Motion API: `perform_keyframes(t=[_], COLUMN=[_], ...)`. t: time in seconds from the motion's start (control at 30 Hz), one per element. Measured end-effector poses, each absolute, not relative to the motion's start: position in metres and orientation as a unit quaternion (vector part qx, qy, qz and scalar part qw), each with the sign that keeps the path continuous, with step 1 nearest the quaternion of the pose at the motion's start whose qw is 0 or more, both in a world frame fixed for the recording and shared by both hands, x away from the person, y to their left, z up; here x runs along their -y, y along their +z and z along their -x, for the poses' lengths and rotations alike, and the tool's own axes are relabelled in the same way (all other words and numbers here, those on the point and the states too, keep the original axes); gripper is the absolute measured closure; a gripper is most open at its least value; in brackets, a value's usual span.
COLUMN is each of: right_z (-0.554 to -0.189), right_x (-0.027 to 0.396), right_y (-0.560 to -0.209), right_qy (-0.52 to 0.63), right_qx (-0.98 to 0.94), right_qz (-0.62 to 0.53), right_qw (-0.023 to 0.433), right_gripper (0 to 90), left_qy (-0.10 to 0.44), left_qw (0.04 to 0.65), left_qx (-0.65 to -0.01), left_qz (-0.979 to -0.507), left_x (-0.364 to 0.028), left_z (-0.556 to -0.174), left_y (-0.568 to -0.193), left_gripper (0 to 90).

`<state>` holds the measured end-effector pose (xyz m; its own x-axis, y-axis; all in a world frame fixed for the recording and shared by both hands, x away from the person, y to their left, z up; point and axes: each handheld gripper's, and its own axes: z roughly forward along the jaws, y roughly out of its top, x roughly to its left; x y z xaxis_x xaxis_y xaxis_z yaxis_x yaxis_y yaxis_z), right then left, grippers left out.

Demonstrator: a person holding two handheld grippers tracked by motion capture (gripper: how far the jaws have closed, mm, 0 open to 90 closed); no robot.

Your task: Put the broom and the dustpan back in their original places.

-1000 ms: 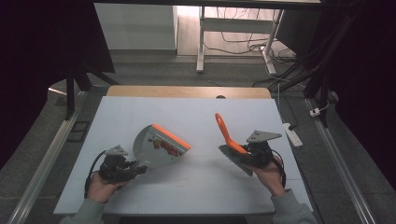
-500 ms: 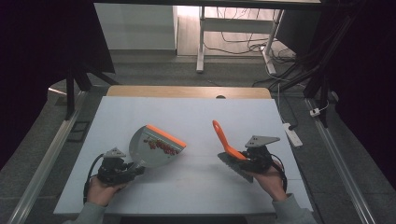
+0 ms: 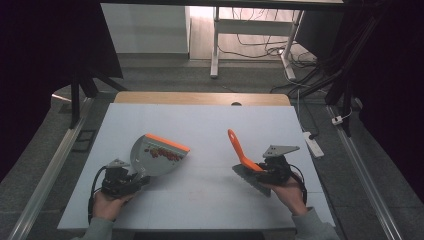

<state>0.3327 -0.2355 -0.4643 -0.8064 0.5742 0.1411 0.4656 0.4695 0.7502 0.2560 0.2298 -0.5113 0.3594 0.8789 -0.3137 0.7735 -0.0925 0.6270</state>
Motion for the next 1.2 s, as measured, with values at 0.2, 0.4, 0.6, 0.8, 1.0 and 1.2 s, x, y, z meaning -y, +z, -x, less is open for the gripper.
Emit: perform_keyframes(t=[0.2,0.4,0.6,0.8,1.0,1.2], right_z=[-0.333,-0.329,-0.324,-0.32,-0.324,-0.338], right_x=[0.239,0.244,0.249,0.254,0.252,0.261], right_y=[-0.465,-0.465,-0.468,-0.472,-0.484,-0.496], right_qy=[0.413,0.41,0.404,0.403,0.391,0.383], right_qx=[-0.852,-0.85,-0.851,-0.85,-0.852,-0.845], right_qz=[-0.315,-0.325,-0.33,-0.337,-0.347,-0.373], right_qw=[0.064,0.066,0.062,0.05,0.025,0.021], right_gripper=[70.4,70.4,70.4,70.4,70.4,69.7], left_qy=[0.082,0.094,0.106,0.106,0.102,0.104], left_qw=[0.358,0.356,0.357,0.358,0.355,0.348], left_qx=[-0.587,-0.609,-0.629,-0.646,-0.659,-0.666], left_qz=[-0.721,-0.703,-0.683,-0.666,-0.655,-0.652], left_x=[-0.233,-0.235,-0.231,-0.229,-0.227,-0.227], left_z=[-0.257,-0.256,-0.254,-0.255,-0.257,-0.26], left_y=[-0.517,-0.519,-0.521,-0.525,-0.53,-0.533], left_gripper=[61.5,61.6,61.6,61.6,61.5,61.5])
